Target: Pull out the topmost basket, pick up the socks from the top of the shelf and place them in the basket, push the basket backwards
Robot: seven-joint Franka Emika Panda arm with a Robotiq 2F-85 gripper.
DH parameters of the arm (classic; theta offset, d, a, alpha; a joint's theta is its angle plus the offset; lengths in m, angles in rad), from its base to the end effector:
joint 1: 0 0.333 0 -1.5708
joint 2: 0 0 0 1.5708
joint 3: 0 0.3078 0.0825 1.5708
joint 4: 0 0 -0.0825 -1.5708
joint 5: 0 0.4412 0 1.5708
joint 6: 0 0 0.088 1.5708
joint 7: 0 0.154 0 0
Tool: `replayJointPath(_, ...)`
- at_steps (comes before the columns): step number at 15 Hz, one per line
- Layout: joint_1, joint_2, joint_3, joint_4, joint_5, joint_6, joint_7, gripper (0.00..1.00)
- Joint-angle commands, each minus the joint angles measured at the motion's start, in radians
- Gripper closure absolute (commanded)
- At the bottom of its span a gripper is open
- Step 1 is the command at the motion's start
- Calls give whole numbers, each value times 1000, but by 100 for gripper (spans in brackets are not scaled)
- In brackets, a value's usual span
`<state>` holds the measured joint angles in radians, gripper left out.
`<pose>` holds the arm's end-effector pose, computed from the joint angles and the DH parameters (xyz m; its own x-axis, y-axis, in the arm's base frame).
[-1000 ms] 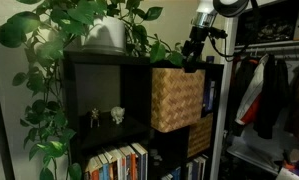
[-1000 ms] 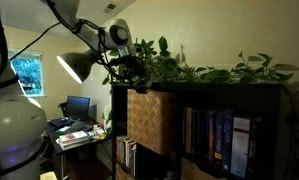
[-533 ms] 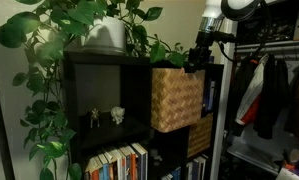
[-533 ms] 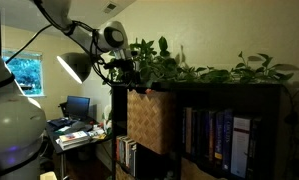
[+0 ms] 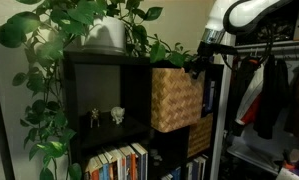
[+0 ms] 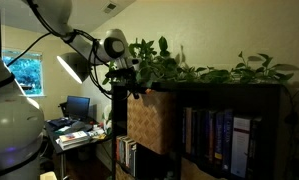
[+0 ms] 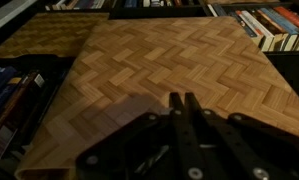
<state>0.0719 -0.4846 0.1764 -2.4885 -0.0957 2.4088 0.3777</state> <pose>0.4929 0.1185 0.4235 0.9085 -0.0642 0.4130 -0.0779 -0.9968 0.0164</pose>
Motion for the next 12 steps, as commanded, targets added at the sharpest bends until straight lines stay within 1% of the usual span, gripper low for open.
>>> replayJointPath(1, -33, -3, 3, -58, 21, 107, 17, 100)
replayJointPath(5, -63, 29, 4, -71, 26, 216, 19, 96)
replayJointPath(7, -80, 53, 13, -65, 19, 270, 30, 96)
replayJointPath(12, -114, 111, 35, -40, 0, 362, 66, 96)
